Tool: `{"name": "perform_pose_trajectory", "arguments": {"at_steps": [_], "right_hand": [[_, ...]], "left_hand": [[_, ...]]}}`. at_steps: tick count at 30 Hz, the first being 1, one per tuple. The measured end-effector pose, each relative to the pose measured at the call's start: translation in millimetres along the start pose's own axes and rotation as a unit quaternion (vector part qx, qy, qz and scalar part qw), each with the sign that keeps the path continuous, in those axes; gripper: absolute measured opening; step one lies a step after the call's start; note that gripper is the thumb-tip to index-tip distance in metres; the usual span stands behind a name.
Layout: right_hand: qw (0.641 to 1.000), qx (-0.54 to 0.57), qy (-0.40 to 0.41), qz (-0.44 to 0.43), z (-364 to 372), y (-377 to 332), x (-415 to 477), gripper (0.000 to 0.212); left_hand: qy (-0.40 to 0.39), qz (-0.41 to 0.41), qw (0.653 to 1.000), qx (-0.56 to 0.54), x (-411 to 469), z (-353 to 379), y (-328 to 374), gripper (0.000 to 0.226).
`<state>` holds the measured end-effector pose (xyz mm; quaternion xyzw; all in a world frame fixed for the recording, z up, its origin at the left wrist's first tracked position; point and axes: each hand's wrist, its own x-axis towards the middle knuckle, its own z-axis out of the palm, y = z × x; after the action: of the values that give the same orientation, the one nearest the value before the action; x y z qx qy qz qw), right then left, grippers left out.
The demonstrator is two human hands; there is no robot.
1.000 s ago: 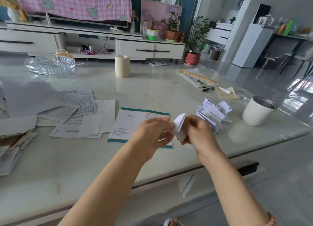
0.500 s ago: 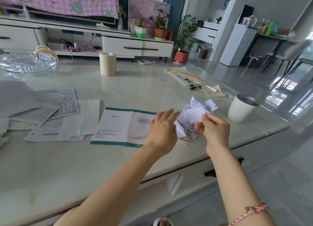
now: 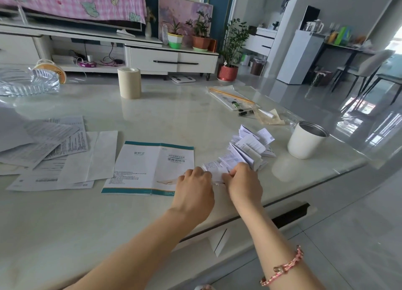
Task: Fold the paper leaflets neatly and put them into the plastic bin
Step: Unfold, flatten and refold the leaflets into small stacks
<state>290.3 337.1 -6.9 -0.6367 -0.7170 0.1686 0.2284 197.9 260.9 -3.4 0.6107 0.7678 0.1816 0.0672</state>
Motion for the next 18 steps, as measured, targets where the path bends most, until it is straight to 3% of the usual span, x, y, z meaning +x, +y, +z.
{"name": "perform_pose_trajectory", "arguments": {"at_steps": [6, 13, 18], "right_hand": [[0.999, -0.034, -0.002, -0.006, 2.4, 5.2, 2.9, 0.028], [0.994, 0.097, -0.036, -0.024, -13.2, 9.8, 5.6, 0.016], [0.994, 0.101, -0.027, -0.033, -26.1, 10.3, 6.0, 0.011]], "left_hand": [[-0.04, 0.045, 0.997, 0.041, -7.6, 8.7, 14.9, 0.035], [-0.033, 0.064, 0.995, 0.072, 6.7, 24.4, 19.6, 0.046], [-0.037, 0.077, 0.995, 0.046, 11.9, 21.9, 18.3, 0.05]]}}
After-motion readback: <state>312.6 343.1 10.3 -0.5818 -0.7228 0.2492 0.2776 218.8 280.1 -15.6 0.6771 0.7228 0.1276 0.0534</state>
